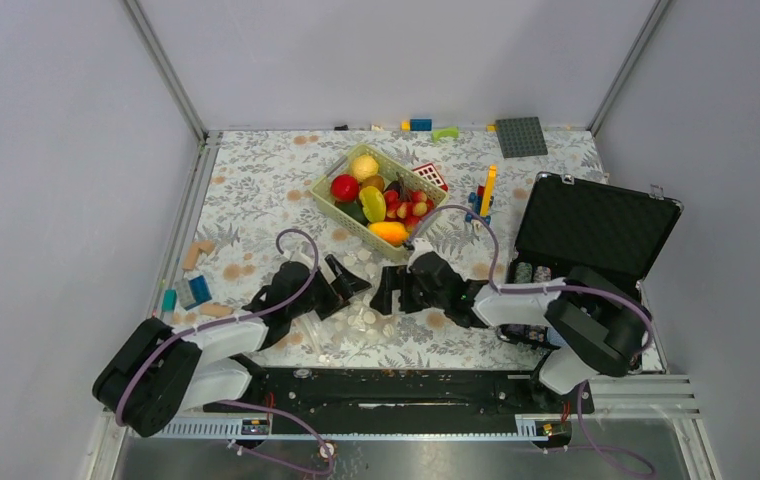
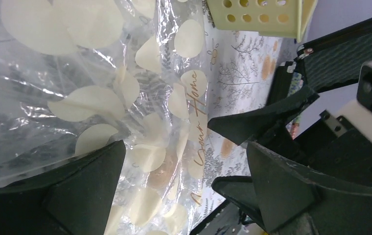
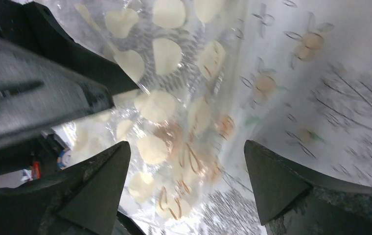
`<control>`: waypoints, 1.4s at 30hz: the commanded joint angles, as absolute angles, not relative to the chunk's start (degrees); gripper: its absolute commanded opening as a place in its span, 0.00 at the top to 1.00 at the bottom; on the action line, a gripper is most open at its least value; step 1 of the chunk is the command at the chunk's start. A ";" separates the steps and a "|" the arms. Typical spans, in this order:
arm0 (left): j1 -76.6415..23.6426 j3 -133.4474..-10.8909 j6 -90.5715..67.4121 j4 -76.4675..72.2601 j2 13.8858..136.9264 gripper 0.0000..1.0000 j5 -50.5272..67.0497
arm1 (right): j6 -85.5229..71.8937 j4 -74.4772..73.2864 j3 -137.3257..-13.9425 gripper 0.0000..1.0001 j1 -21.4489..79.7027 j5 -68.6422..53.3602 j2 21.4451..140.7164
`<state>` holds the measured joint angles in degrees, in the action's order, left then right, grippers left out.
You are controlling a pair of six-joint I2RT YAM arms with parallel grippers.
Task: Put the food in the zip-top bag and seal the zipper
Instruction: Move the zipper food storage bag to the center of the board, then pick up the zipper food storage bag at the center of the board.
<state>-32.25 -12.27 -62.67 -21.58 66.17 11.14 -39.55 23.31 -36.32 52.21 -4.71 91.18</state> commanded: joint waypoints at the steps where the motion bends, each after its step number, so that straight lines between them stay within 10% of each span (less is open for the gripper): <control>1: -32.64 -10.87 -68.73 -21.85 70.80 0.01 14.89 | -35.90 27.72 -29.17 0.06 52.82 4.56 82.04; 18: -36.57 -12.85 -74.46 -29.92 76.89 0.01 17.93 | -40.51 36.01 -33.03 0.14 55.23 -1.31 92.97; 23: -36.99 -12.87 -76.29 -33.24 78.75 0.01 18.79 | -41.22 35.55 -33.04 0.34 56.13 -0.97 93.60; 30: -38.17 -12.93 -77.69 -38.72 81.09 0.01 20.96 | -48.02 38.67 -29.65 1.00 56.26 3.31 95.91; 42: -38.14 -20.41 -64.06 -14.34 64.76 0.01 23.22 | -49.22 24.89 -25.11 1.00 55.90 16.86 87.08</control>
<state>-37.98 -14.92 -72.73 -28.51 73.60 22.59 -49.60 32.67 -26.57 55.96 8.49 90.35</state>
